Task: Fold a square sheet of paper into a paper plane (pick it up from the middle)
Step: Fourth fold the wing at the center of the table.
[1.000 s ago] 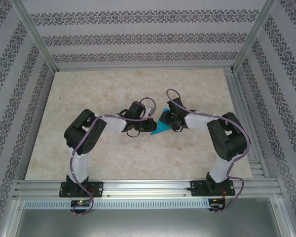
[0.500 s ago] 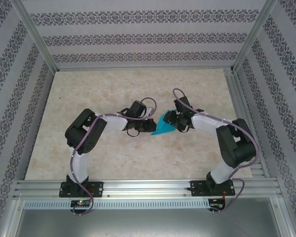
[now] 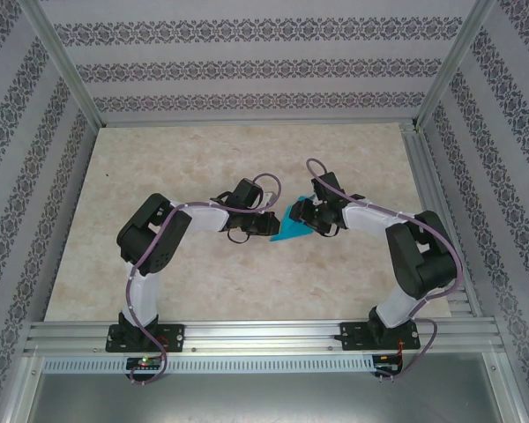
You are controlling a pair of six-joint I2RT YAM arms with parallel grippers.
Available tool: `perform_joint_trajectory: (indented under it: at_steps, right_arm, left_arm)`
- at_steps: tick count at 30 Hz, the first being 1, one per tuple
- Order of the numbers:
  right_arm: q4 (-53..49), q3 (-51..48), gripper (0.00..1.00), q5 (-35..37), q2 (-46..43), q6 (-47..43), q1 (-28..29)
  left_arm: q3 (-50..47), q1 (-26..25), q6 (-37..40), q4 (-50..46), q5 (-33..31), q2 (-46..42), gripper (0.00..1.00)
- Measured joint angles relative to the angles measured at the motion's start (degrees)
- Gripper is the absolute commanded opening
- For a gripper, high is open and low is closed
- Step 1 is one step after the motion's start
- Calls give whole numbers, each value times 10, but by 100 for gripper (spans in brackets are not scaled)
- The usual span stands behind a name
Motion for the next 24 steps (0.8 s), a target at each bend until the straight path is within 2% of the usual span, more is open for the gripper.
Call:
perform_joint_trajectory:
  at_steps: [13, 24]
  right_arm:
    - [-17, 28, 57, -4, 37, -31, 0]
    - [-21, 28, 58, -12, -2, -41, 3]
  left_arm:
    - [5, 0, 0, -8, 2, 2, 12]
    - [5, 0, 0, -8, 2, 2, 12]
